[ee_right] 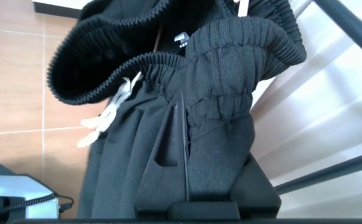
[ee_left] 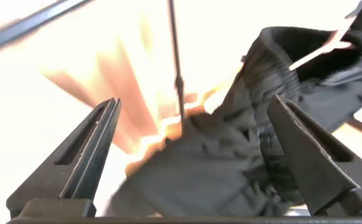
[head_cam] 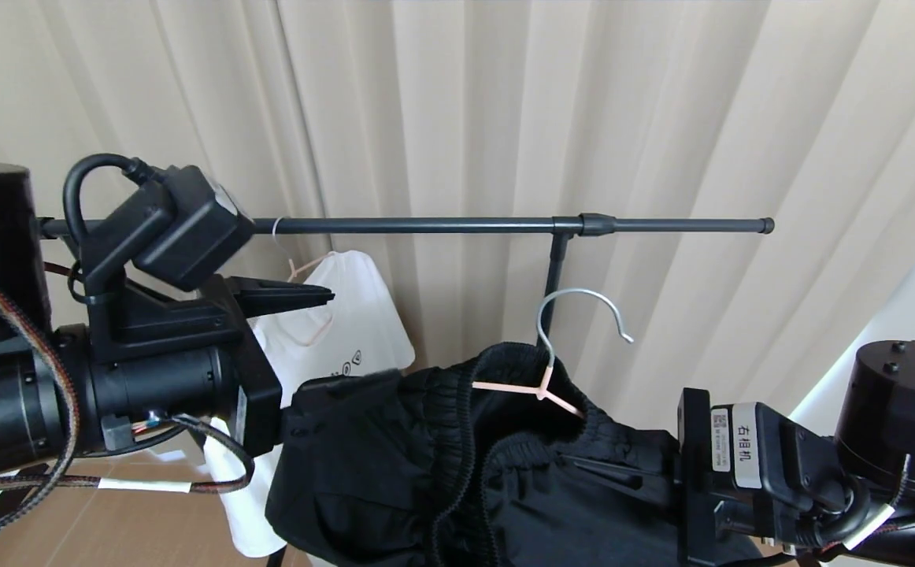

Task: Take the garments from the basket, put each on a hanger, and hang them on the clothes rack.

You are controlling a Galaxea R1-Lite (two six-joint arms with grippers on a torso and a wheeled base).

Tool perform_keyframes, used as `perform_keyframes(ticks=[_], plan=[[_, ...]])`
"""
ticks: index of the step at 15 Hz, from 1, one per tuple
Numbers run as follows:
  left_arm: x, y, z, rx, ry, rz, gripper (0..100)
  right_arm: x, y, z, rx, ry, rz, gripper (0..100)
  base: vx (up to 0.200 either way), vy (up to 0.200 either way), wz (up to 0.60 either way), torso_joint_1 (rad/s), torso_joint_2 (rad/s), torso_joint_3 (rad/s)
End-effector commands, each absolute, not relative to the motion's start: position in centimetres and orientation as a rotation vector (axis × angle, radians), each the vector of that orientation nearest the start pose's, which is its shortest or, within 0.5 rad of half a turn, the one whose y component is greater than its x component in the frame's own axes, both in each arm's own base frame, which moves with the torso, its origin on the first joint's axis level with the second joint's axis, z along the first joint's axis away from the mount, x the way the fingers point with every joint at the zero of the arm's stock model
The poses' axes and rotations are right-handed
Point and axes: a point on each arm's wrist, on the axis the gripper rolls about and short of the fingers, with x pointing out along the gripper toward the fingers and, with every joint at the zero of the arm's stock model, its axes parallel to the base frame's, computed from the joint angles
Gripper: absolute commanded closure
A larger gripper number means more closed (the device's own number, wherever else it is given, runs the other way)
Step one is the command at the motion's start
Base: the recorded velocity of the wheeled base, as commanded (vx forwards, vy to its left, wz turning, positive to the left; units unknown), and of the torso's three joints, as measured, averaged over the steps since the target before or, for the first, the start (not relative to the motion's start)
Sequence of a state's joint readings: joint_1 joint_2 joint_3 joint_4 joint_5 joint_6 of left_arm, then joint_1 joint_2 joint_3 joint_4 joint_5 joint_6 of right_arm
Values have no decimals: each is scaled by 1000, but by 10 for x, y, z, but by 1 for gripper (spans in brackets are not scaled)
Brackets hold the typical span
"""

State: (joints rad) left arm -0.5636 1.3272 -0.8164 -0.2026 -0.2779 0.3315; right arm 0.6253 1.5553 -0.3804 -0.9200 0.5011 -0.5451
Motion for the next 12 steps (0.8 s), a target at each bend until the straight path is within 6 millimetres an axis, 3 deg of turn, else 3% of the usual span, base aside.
perform_keyframes(ticks=[1,7,12], plan=[[187,-119,237,458,207,-942,0,179,143,141,-504,-41,1169,100,0,0,0,0,0,0],[216,-136,234,723,198,-1136,0,177,142,139,-521,-44,1176,100,0,0,0,0,0,0],[228,-150,219,736,180,-1262,0,174,146,139,-521,-50,1199,100,0,0,0,0,0,0]])
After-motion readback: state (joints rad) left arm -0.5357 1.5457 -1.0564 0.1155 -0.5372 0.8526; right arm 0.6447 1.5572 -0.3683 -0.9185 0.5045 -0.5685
